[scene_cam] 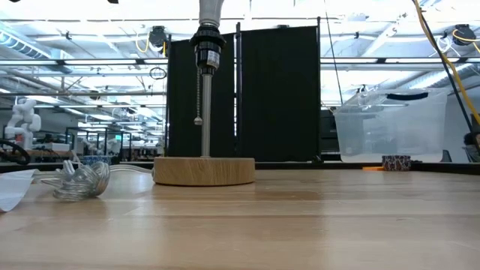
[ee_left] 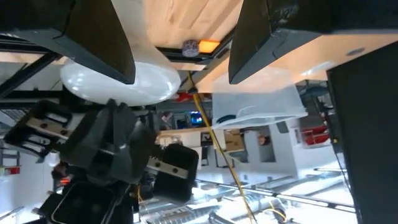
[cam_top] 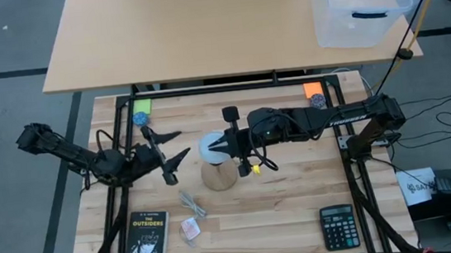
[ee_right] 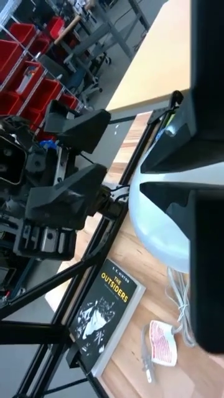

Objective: Screw lightbulb
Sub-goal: Insert the lightbulb on the lamp

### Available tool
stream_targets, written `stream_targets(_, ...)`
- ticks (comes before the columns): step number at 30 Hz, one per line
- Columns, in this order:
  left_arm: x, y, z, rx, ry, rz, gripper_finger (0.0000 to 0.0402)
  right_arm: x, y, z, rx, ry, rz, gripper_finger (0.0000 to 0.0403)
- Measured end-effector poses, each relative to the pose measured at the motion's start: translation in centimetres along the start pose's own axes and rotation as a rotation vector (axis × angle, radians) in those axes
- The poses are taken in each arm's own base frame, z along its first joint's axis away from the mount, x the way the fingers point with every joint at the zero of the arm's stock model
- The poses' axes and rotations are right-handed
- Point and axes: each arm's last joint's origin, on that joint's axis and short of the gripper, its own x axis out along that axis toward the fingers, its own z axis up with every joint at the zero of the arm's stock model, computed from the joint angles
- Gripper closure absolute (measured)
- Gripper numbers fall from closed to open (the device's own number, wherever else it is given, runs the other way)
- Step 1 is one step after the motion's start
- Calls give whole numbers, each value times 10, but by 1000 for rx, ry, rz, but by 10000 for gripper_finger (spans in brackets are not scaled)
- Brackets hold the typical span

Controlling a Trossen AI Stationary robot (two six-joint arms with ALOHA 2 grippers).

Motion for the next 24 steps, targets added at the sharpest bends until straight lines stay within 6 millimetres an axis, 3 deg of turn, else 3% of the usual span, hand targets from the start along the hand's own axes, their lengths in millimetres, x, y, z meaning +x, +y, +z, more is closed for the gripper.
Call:
stream_targets(7, 2, -3, 0, -5, -31, -82, 138, 0, -1, 0, -13, 11, -36, 337)
stream_targets(24, 2, -3, 0, -19, -31, -80, 138, -5, -4, 2, -127, 24, -86, 282)
